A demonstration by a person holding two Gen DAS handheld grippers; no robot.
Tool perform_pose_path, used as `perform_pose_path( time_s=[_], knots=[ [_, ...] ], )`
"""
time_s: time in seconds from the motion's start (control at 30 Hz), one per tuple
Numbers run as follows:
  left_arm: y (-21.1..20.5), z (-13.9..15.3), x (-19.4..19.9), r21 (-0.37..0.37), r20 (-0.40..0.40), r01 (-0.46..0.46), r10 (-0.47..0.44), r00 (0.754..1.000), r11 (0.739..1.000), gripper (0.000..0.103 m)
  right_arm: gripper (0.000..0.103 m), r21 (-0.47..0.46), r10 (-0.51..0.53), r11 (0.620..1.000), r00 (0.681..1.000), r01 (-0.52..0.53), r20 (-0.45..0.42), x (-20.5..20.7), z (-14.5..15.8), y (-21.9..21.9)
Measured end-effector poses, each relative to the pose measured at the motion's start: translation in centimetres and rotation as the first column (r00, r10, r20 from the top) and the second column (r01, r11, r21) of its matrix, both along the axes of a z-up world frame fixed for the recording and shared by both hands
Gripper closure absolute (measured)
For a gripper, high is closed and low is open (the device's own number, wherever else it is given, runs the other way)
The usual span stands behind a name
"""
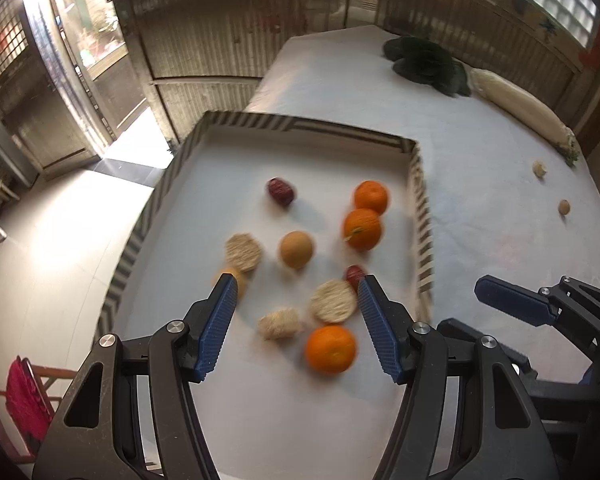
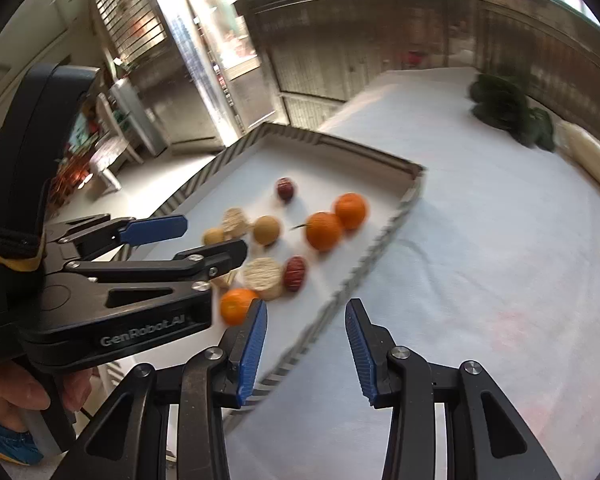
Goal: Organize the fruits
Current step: 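Move both open grippers toward the last beige slice and brown fruit on the table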
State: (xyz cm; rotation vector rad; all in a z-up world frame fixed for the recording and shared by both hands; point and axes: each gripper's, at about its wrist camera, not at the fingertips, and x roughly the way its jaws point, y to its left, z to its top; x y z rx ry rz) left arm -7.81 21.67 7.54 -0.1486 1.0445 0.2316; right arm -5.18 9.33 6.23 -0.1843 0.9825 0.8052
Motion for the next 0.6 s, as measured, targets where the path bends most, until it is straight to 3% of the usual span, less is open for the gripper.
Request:
perform_pose_path(
  time_s=[0.37,0.6],
  knots=[
    [-7.0,0.0,4.7,-0.042,-0.009,0.185,-0.186,0.983,0.982,0.04,0.062,-0.008,-0.219,0.976,0.976,0.219,-0.021,3.2,-1.4,-8.3],
    [-12.9,-0.6,9.1,-0.084,-0.008,0.317,-0.319,0.948,0.945,0.04,0.062,-0.027,-0.432,0.902,0.901,0.432,-0.038,6.2,-3.3,-17.1]
  ],
)
